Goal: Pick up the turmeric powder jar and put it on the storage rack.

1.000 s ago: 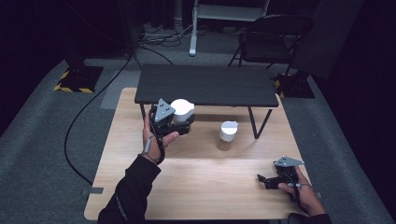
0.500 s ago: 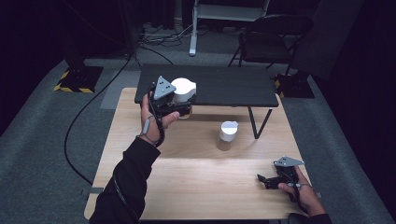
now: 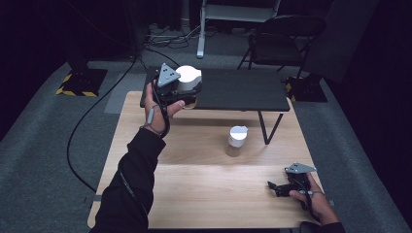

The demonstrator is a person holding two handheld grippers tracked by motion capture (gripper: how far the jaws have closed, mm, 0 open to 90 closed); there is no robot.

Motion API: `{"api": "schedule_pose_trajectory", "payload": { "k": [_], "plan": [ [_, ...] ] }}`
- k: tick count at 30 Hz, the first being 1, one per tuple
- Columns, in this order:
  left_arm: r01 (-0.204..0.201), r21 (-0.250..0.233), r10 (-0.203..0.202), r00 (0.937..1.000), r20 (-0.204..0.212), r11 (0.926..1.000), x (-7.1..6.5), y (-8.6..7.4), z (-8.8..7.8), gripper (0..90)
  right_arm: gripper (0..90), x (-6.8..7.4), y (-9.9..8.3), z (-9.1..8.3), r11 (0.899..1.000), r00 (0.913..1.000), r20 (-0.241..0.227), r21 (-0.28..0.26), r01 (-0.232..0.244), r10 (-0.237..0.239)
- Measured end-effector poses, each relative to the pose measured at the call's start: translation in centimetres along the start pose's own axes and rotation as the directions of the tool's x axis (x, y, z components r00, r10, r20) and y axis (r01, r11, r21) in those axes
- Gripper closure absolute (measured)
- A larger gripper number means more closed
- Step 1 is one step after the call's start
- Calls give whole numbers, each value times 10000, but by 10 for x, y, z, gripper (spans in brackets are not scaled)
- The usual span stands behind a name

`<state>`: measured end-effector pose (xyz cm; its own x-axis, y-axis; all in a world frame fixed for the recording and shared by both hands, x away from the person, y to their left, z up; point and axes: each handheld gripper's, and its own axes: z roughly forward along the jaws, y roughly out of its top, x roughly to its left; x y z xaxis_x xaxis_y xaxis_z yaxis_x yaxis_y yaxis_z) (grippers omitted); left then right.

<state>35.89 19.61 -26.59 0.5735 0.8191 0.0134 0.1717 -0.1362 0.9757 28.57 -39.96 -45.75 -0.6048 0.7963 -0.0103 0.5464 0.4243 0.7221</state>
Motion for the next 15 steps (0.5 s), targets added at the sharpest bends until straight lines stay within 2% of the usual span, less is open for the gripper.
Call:
{"api": "schedule_pose_trajectory", "payload": {
  "k": [15],
  "plan": [
    [401,321,-381,9975,-601,9987,7,9,31,303,1,0,0,0,10000,10000,2,-1,2,-2]
  ]
}}
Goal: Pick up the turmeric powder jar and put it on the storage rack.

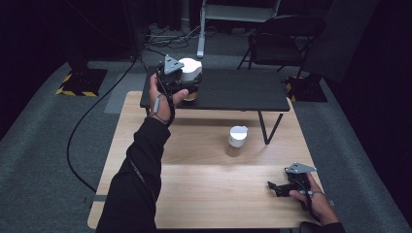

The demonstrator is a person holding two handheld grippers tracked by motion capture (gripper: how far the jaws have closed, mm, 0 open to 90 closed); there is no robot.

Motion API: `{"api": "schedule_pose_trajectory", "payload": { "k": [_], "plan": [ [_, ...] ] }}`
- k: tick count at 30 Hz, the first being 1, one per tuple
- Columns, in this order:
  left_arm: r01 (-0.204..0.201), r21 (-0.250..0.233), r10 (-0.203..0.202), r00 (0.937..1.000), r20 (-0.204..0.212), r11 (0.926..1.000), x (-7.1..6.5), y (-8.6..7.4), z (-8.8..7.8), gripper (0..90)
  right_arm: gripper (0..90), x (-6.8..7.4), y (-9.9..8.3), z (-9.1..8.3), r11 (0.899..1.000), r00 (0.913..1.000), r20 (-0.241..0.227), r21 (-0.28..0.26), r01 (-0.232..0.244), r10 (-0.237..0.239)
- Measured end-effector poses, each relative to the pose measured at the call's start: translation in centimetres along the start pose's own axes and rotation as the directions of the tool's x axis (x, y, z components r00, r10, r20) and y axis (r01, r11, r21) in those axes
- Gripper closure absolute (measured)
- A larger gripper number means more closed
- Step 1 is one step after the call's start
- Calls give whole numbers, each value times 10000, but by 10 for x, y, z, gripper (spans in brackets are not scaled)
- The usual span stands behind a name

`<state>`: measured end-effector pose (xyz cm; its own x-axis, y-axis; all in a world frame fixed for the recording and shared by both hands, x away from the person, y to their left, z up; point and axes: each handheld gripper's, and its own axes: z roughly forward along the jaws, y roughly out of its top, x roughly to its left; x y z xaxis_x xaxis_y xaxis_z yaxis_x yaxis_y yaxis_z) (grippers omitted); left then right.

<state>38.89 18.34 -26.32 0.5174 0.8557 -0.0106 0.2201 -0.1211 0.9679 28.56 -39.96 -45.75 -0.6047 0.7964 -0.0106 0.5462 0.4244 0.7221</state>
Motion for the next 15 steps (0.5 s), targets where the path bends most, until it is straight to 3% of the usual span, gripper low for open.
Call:
{"api": "schedule_pose_trajectory", "payload": {
  "k": [15],
  "plan": [
    [181,494,-163,9991,-380,9986,6,-4,13,303,1,0,0,0,10000,10000,2,1,7,-7]
  ]
}}
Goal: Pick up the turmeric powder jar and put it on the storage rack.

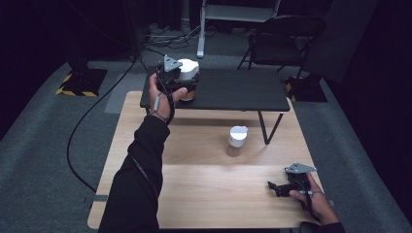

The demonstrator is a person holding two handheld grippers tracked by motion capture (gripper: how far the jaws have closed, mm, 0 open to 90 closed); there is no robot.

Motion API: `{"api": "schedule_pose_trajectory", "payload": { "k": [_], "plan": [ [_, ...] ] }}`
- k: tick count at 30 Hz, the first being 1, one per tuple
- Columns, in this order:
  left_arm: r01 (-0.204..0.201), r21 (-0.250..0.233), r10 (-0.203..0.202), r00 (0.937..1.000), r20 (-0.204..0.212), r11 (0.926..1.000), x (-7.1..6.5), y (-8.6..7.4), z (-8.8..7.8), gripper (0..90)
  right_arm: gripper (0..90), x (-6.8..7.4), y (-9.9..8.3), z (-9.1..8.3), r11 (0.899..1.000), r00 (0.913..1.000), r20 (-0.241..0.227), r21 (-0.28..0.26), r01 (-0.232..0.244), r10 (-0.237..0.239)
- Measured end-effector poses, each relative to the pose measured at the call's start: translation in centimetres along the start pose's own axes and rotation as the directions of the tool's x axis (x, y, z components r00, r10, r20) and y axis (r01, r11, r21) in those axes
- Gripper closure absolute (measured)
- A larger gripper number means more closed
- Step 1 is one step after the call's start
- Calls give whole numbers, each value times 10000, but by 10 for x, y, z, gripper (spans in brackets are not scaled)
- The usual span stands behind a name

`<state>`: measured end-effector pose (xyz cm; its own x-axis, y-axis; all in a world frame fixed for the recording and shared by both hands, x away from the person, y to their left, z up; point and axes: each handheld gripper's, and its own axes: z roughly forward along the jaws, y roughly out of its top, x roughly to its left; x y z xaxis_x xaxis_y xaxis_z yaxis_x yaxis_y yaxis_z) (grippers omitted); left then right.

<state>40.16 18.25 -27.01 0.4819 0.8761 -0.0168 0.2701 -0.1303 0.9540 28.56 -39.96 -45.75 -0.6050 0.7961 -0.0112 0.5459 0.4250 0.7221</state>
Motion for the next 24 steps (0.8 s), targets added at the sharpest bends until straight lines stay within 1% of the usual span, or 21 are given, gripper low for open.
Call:
{"api": "schedule_pose_trajectory", "payload": {
  "k": [3,7,14,18,20,22,24],
  "plan": [
    [-4,-31,4,10000,25,10000,1,-1,0,303,1,0,0,0,10000,10000,-1,-1,-2,2],
    [-211,59,210,9997,159,9998,2,1,0,302,1,0,0,0,10000,10000,-1,-1,-2,2],
    [-298,328,302,9995,-114,9990,-4,6,2,300,1,0,0,0,10000,10000,-3,-5,-16,16],
    [-211,324,214,9997,-82,9993,-3,5,3,289,1,0,0,0,10000,10000,-3,-5,-15,15],
    [-258,314,262,9996,-124,9992,-4,5,3,289,1,0,0,0,10000,10000,-3,-5,-16,16],
    [-260,281,261,9997,-21,9993,-2,4,3,292,1,0,0,0,10000,10000,-3,-4,-16,16],
    [-276,291,279,9996,-84,9992,-3,4,3,291,1,0,0,0,10000,10000,-4,-4,-18,18]
  ]
}}
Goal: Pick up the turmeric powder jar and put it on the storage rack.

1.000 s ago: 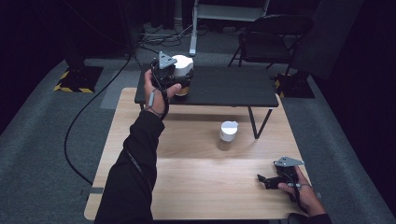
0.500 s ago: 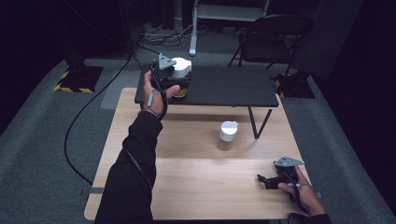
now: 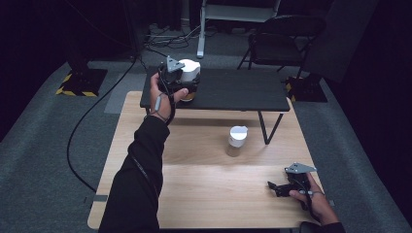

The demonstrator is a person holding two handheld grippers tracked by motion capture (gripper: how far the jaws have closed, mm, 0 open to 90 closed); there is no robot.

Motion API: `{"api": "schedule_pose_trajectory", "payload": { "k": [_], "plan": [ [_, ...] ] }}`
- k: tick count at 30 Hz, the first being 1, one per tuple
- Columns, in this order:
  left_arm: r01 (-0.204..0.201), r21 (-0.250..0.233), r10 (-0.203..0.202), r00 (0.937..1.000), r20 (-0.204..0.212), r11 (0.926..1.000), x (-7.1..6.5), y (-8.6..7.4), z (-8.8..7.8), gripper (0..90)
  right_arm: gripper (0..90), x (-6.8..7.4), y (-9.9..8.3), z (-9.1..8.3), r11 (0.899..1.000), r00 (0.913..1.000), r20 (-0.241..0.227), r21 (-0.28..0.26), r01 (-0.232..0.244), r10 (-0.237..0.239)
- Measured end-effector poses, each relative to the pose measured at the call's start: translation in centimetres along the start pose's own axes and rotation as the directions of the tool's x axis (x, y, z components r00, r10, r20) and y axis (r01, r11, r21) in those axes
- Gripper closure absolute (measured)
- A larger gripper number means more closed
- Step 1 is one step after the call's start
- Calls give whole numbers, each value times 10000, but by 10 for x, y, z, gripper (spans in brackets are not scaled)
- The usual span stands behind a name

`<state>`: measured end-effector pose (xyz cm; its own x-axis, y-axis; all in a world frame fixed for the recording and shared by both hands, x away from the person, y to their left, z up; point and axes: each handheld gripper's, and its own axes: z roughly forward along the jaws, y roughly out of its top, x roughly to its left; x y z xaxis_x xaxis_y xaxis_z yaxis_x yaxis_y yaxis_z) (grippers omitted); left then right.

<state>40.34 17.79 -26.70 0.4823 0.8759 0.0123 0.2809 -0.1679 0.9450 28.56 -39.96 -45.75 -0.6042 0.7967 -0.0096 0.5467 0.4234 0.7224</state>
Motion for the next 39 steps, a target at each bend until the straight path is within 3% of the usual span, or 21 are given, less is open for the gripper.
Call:
{"api": "schedule_pose_trajectory", "payload": {
  "k": [12,25,39],
  "plan": [
    [13,-69,-10,9994,349,10000,5,-5,0,168,1,0,0,0,10000,10000,2,6,13,-13],
    [43,-168,-49,9994,-339,9998,-7,-3,-1,19,1,0,0,0,10000,10000,3,5,15,-15],
    [-286,-532,249,9973,-695,9982,-15,0,-13,5,1,0,0,0,10000,10000,3,5,16,-16]
  ]
}}
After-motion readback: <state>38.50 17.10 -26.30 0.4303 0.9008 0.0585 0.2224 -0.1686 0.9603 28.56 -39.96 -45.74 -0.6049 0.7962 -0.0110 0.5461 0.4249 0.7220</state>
